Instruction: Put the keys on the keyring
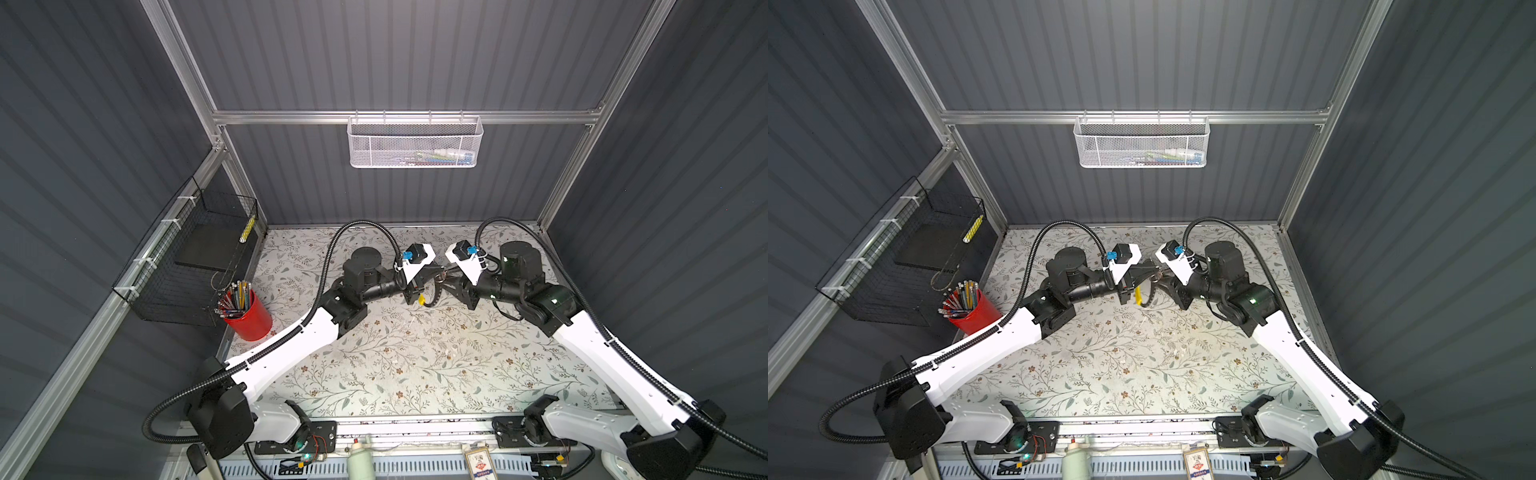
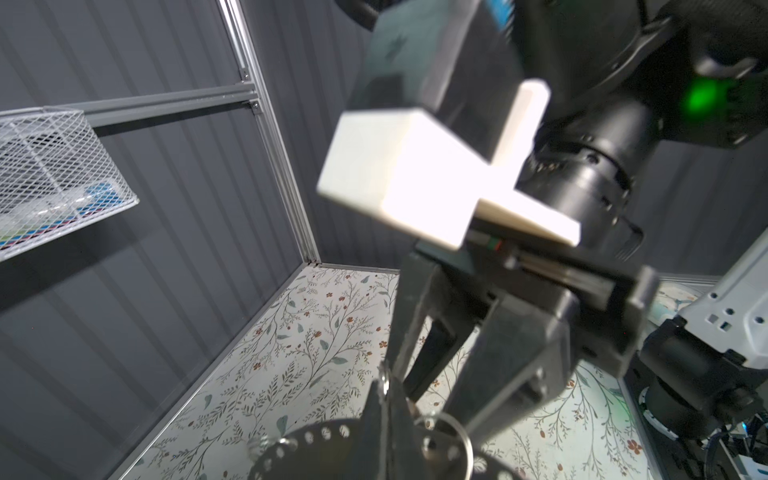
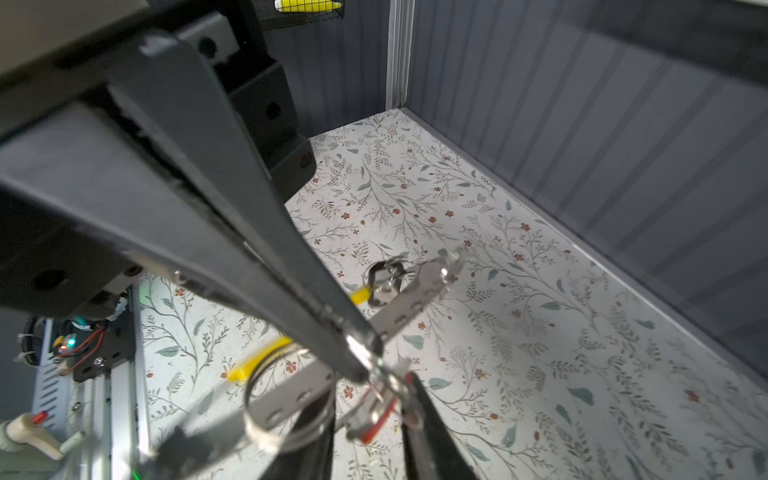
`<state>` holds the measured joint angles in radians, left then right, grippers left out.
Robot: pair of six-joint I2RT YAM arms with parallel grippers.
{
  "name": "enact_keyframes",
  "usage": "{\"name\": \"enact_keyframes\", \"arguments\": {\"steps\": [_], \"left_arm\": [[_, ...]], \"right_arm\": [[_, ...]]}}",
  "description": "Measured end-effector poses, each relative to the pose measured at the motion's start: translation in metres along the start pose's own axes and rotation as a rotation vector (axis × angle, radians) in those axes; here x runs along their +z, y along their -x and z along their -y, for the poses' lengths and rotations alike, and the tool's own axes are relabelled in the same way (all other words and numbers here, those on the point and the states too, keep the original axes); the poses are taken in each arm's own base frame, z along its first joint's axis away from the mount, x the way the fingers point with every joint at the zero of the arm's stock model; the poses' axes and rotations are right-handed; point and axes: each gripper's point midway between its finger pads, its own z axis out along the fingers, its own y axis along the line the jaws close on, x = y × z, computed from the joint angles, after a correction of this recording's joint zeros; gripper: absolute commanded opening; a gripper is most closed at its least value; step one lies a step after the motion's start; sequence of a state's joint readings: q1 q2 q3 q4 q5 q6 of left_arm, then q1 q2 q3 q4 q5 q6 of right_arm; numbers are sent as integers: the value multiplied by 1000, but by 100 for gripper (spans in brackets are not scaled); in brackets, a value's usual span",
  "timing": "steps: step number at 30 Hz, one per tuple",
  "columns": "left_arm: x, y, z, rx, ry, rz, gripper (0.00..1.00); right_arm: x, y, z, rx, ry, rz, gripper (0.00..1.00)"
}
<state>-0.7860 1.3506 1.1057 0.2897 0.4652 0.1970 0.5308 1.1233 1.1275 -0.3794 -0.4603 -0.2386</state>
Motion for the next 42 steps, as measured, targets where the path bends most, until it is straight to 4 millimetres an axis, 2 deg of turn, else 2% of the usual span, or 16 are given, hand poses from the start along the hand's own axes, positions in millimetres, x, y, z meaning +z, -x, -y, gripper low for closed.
{"name": "enact_keyframes", "arguments": {"steps": [5,8,11,13,28,36,38,42], "left_arm": [[-4,3,7,3,-44,7,0],[-7,0,7,-2,-64,-2,0],[-9,-4,9,-10,-87,-14,0],[-10,-5,11,-13,-101,-20,0],[-16,-2,32,16,-243,5,0],[-19,-1,34,32,-270,14,0],[-19,-1,34,35,-273,15,0],[-20,-2,35,38,-279,13,0]], "right_arm": [[-26,-4,3,-27,-56,40,47],[-46,8,5,-63,-90,98,48],[-55,16,-1,-100,-79,134,51],[-55,17,-5,-115,-61,140,52],[-40,23,-20,-137,114,146,32],[-38,22,-29,-124,185,151,18],[-37,22,-30,-121,199,152,11],[-37,22,-31,-115,219,152,10]]}}
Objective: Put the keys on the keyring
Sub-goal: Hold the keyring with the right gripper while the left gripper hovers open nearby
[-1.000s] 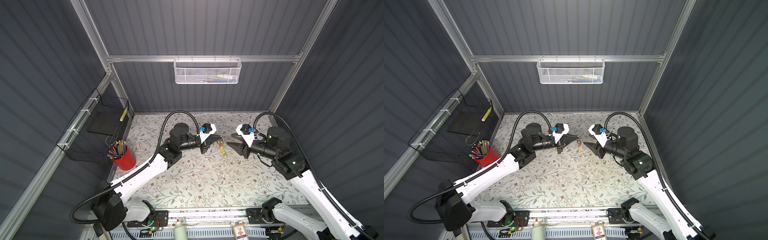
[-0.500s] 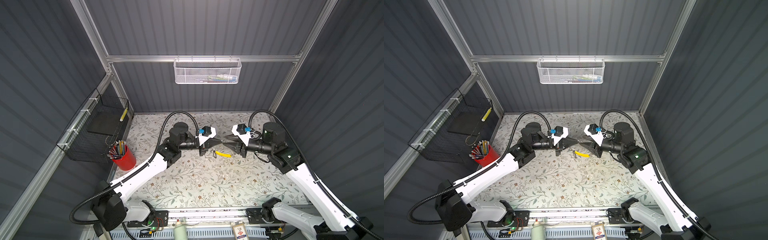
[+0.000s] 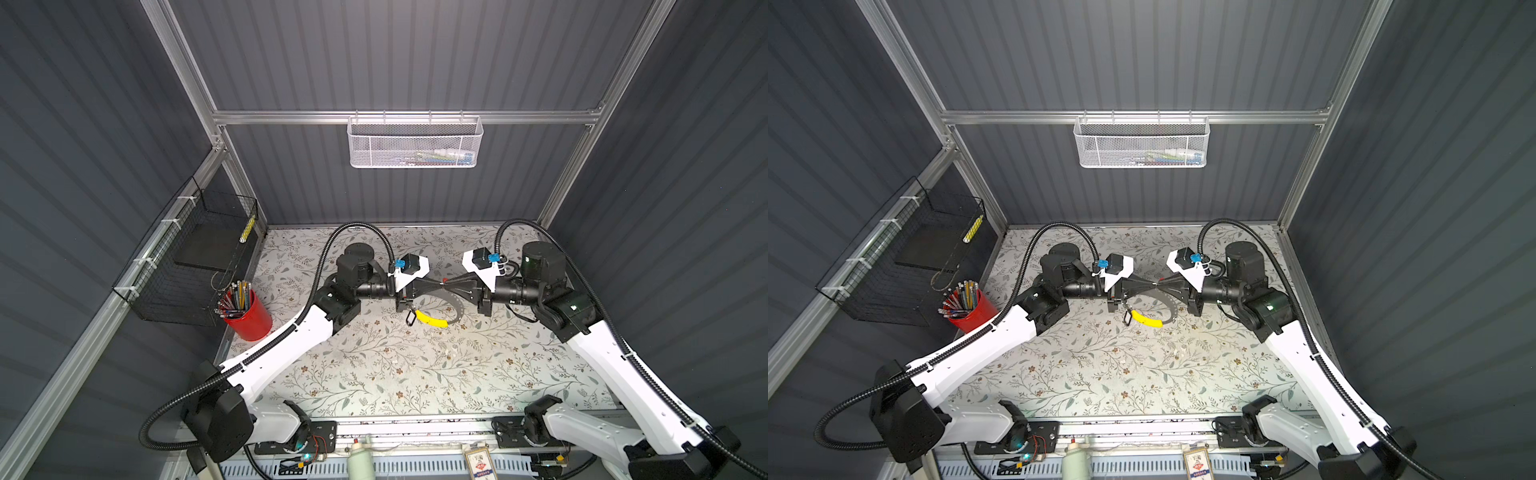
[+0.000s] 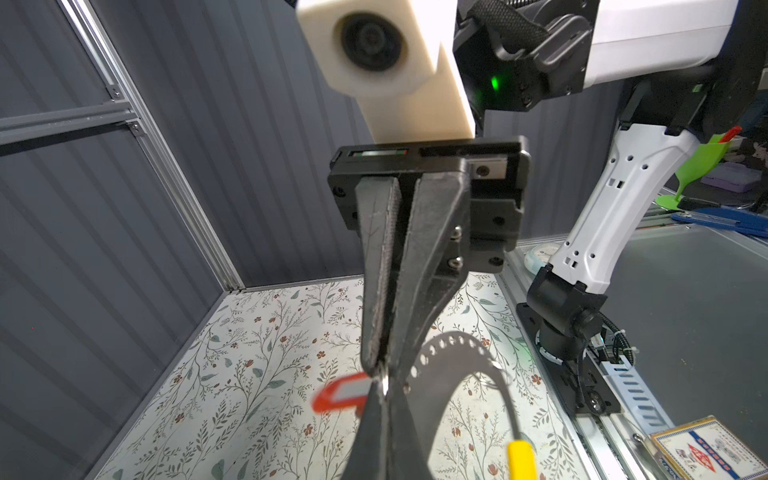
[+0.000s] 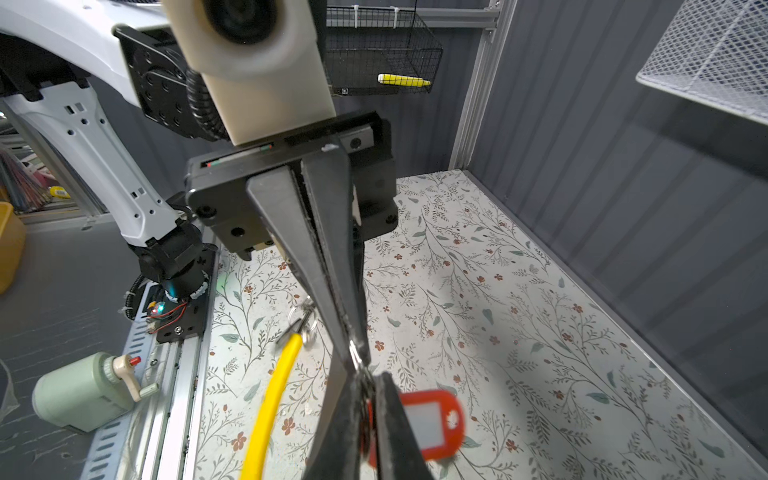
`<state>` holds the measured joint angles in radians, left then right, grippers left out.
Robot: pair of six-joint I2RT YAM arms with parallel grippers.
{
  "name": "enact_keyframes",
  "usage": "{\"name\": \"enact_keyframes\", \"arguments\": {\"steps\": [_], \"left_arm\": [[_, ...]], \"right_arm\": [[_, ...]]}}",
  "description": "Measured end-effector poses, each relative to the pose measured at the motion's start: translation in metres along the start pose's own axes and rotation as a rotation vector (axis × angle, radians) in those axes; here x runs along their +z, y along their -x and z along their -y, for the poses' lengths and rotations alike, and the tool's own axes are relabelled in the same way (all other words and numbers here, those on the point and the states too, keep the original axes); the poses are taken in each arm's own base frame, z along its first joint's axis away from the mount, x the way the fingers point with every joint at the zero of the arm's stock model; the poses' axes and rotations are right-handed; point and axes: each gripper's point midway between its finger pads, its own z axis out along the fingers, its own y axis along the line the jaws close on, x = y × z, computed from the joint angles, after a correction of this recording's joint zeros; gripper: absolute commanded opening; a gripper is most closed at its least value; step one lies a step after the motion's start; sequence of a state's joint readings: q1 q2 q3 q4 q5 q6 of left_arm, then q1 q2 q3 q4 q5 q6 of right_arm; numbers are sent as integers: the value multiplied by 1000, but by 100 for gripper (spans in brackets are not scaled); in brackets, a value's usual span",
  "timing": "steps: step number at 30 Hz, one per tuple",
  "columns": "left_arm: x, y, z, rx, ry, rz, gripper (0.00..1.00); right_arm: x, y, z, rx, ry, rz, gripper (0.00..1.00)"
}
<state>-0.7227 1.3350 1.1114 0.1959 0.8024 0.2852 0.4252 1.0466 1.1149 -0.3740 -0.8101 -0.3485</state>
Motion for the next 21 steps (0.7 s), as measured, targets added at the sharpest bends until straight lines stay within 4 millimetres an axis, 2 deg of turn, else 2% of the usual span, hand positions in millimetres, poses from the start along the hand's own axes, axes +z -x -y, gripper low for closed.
{"name": "enact_keyframes", "arguments": {"steps": [1,3,7,10,14,17,21], "left_arm": [[0,0,0,1,-1,0,0],[-1,0,1,4,-7,-2,0],[-1,-1,1,7,-12,-7,0],[-2,-2,0,7,-9,-9,0],[-2,-2,1,7,-15,-7,0],[-2,-1,2,7,-21,-6,0],[-2,1,2,10,-22,-3,0]], "right_arm": [[0,0,-1,1,3,1,13],[0,0,-1,0,6,1,31],[-4,3,3,-11,-29,4,43],[-16,10,5,-36,-84,35,47],[-26,19,4,-65,-120,72,47],[-25,19,5,-67,-120,73,46],[-18,10,6,-42,-90,44,44]]}}
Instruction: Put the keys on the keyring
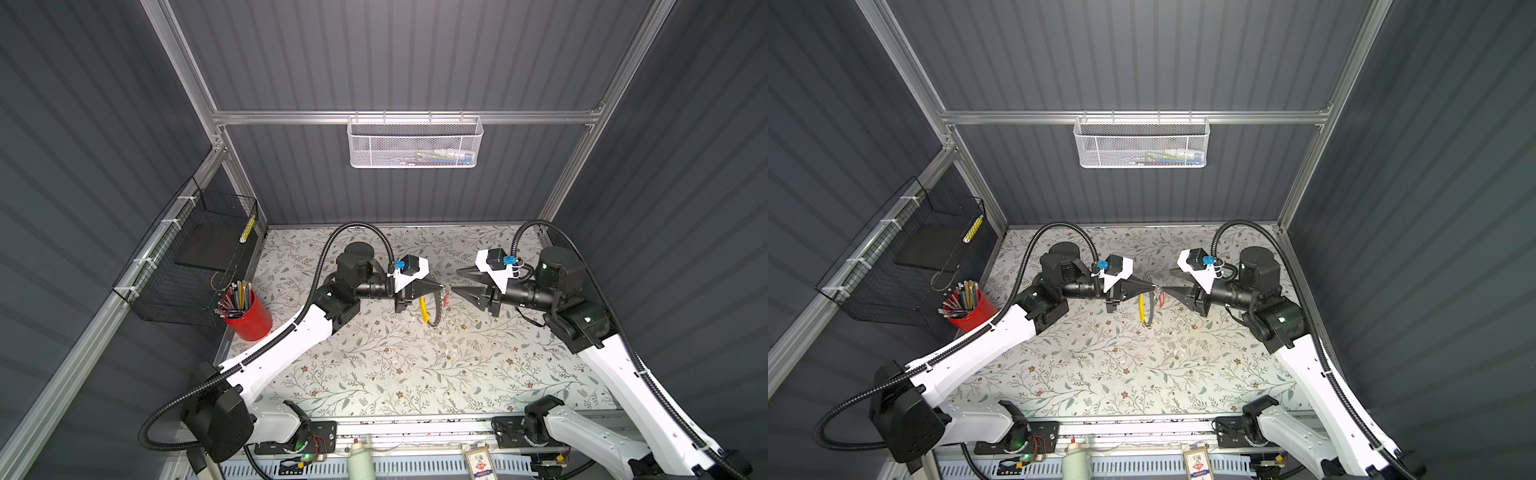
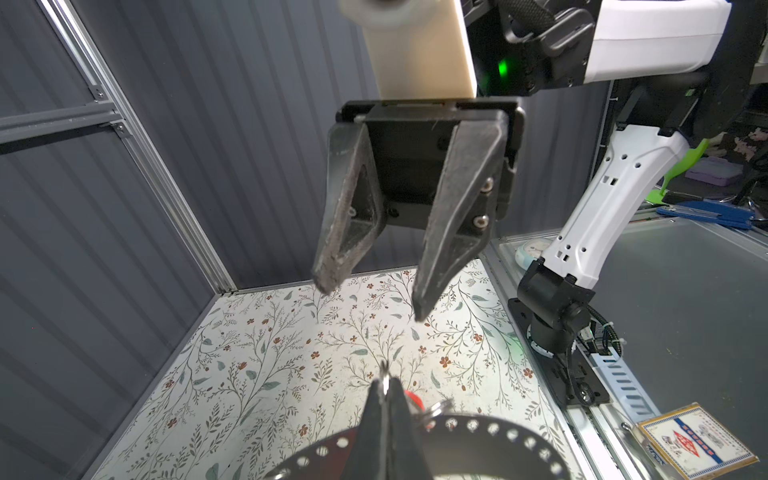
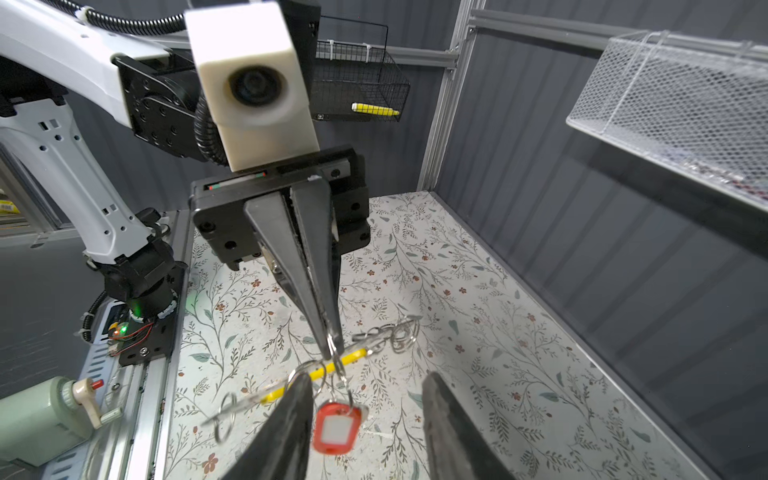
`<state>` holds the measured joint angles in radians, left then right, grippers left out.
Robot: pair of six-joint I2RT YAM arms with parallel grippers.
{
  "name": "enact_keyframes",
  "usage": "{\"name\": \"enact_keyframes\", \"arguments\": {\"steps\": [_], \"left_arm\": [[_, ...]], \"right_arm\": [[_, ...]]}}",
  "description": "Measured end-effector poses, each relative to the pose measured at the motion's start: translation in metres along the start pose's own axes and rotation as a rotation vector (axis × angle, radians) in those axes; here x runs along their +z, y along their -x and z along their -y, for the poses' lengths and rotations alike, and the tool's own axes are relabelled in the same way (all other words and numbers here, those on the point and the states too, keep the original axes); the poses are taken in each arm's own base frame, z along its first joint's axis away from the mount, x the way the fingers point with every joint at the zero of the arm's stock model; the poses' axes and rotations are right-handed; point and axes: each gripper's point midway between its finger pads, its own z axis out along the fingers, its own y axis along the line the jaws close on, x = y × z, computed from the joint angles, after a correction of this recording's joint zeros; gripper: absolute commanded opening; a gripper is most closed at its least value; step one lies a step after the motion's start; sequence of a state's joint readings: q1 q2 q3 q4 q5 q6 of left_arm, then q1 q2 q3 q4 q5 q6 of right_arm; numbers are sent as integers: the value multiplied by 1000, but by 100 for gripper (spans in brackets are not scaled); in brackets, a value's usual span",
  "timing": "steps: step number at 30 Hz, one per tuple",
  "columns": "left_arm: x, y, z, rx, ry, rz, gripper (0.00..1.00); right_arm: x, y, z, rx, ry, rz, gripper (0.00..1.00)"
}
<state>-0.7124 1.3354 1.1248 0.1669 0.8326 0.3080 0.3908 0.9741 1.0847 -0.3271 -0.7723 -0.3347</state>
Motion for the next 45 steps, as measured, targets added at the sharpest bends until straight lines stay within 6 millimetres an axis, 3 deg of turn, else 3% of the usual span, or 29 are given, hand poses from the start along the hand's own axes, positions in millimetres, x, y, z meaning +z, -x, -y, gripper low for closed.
{"name": "enact_keyframes", "arguments": {"steps": [5,18,27,31,32,35,36,41,45], "left_arm": [[0,1,1,1,-7,3,0],[3,0,5,-9,-48,12,0],[3,1,6,-22,-57,18,0],[2,0,5,-33,-56,17,0],[3,0,5,-34,-57,15,3],[4,0,3,-32,-57,-1,40],[4,0,1,-23,-49,-14,44],[0,10,-13,58,18,-83,40],[-3,32,-25,157,50,-136,38]], "right_arm": [[10,-15,0,42,42,-41,40],[13,-12,-12,41,110,-26,28],[16,-12,-17,22,139,-24,3],[16,-13,-18,2,140,-25,0],[16,-13,-18,1,139,-26,0],[14,-14,-17,8,129,-43,0],[14,-14,-18,18,128,-56,0],[11,-17,-12,68,103,-152,0],[12,-25,-8,111,86,-245,0]]}}
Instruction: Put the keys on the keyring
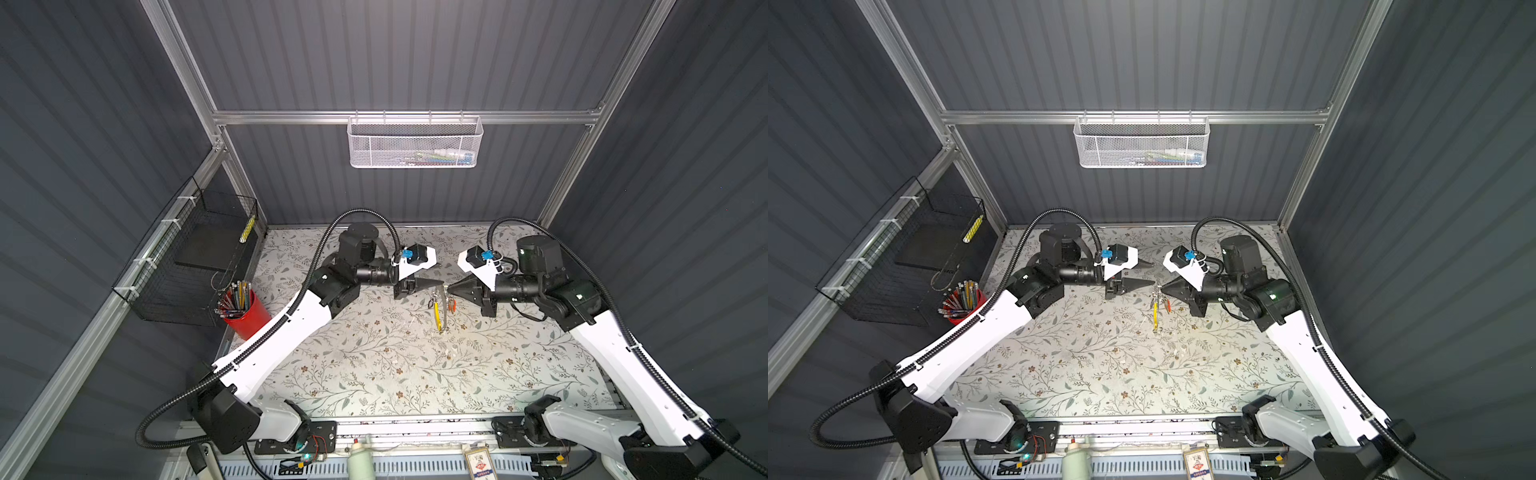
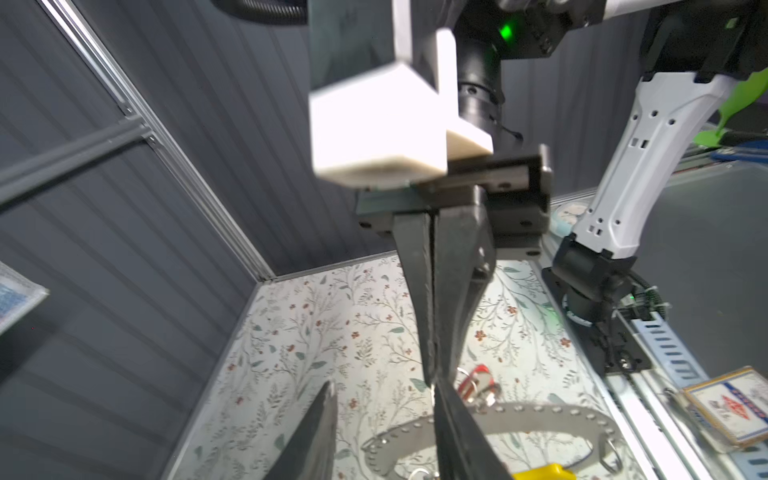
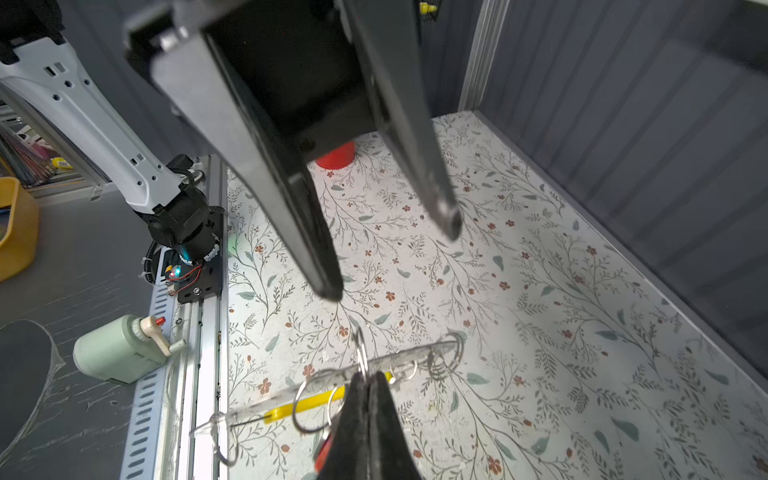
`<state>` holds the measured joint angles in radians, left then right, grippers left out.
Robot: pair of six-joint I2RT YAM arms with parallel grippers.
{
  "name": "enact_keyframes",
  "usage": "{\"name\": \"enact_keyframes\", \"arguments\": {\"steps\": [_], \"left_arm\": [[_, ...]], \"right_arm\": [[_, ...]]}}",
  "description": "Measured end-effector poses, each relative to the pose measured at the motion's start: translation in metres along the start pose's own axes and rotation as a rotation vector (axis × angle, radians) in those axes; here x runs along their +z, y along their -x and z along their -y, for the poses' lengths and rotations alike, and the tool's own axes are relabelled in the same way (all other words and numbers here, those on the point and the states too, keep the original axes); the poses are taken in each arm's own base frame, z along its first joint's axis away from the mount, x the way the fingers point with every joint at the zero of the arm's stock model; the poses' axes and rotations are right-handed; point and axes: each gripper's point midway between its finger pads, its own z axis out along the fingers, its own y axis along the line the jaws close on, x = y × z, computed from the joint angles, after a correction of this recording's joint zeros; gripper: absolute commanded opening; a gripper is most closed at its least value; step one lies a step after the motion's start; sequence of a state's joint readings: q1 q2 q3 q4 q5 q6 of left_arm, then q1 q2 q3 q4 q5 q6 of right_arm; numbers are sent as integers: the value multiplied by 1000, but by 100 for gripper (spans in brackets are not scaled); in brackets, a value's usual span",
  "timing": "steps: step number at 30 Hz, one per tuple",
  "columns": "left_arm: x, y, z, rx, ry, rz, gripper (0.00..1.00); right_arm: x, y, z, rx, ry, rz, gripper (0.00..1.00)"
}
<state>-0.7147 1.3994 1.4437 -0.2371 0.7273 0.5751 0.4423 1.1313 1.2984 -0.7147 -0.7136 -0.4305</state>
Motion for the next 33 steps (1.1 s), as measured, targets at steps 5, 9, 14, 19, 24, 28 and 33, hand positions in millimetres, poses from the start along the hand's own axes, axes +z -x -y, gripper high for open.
{"name": "enact_keyframes", "arguments": {"steps": [5,9,14,19,24,28,33], "left_arm": [[2,1,2,52,-12,-64,38],[12,-23,10,14,-54,-134,38],[19,-47,15,-33,-79,-201,38],[21,-53,16,-45,-89,-223,31],[21,-50,18,-44,-97,-224,27],[22,-50,18,-42,-104,-230,25],[23,-51,19,-46,-120,-235,25]], "right_arm": [[11,-9,9,49,-10,-102,0],[14,-13,9,62,-18,-152,0],[12,-13,5,59,-22,-170,0],[12,-13,5,53,-32,-184,0],[15,-14,4,44,-32,-195,0],[15,-13,5,37,-42,-200,0],[15,-13,8,30,-63,-208,0]]}}
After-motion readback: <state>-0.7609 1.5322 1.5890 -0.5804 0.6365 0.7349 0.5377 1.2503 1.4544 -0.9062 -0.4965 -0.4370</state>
